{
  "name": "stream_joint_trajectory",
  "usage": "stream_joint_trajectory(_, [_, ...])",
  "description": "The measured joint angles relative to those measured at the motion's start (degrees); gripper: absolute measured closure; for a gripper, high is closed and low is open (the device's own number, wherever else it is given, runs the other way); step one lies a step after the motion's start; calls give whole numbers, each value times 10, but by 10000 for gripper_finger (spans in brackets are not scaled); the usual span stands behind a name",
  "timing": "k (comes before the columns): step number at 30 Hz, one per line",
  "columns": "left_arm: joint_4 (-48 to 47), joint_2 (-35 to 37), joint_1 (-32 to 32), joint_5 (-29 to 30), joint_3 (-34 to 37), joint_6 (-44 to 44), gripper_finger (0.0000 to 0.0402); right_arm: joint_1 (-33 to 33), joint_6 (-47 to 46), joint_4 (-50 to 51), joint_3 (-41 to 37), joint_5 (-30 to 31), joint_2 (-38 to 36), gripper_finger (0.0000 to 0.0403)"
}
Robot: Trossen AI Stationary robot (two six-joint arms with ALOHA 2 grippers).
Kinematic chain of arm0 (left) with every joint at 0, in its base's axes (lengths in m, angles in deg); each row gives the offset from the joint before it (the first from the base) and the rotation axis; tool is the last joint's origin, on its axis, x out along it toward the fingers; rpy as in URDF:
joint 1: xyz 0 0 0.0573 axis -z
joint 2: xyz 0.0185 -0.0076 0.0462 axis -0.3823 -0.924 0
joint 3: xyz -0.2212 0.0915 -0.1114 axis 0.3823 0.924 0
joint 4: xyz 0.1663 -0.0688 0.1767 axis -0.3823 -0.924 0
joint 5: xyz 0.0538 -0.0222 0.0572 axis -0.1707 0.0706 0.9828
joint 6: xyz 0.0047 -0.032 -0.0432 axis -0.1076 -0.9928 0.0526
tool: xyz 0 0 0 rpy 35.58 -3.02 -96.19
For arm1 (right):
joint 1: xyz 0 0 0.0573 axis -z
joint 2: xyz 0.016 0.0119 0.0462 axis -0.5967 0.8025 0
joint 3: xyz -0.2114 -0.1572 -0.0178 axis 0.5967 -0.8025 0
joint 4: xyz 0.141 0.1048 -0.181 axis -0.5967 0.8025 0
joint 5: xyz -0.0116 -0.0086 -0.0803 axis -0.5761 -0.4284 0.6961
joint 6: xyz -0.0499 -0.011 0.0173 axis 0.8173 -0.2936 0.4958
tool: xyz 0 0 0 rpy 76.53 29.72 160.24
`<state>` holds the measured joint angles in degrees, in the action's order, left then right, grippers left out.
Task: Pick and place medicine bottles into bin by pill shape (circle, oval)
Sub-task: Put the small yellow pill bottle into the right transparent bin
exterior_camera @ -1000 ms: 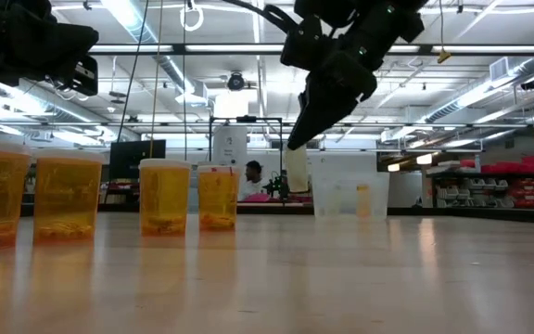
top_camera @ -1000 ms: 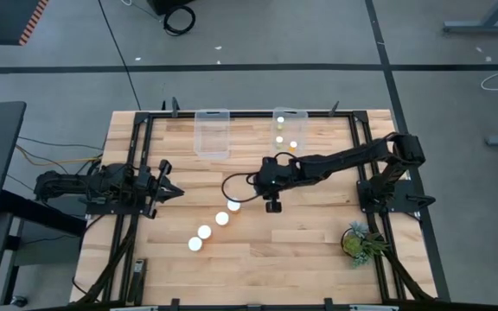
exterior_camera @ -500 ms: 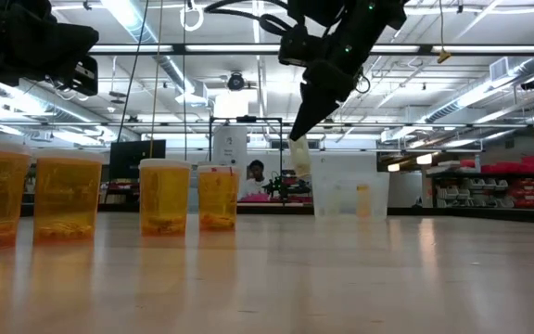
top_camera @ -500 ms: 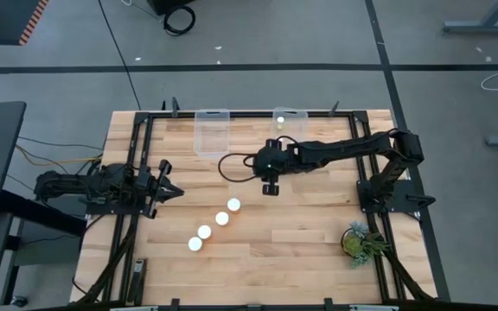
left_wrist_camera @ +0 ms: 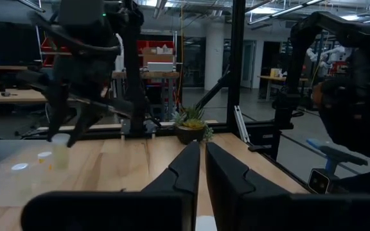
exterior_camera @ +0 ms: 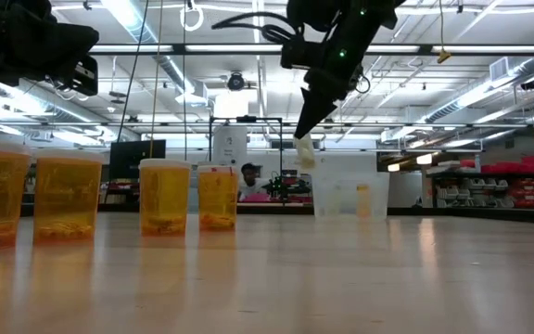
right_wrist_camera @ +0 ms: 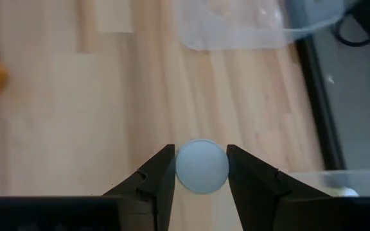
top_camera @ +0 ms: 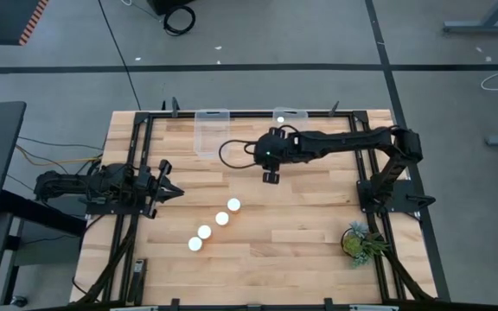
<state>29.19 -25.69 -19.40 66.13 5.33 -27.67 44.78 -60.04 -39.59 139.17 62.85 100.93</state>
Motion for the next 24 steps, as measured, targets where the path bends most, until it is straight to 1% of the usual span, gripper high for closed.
stream_joint_trajectory(7, [0, 0, 0, 0, 0, 0, 376, 32, 1, 11, 0, 13, -11, 262])
stream_joint_trajectory(11, [0, 0, 0, 0, 0, 0, 371, 45, -1, 19, 0, 21, -52, 262])
stream_joint_trajectory(18, [0, 0, 0, 0, 0, 0, 368, 59, -13, 20, 0, 75, -142, 262])
stream_joint_trajectory(24, [0, 0, 0, 0, 0, 0, 377, 80, -13, 23, 0, 77, -185, 262])
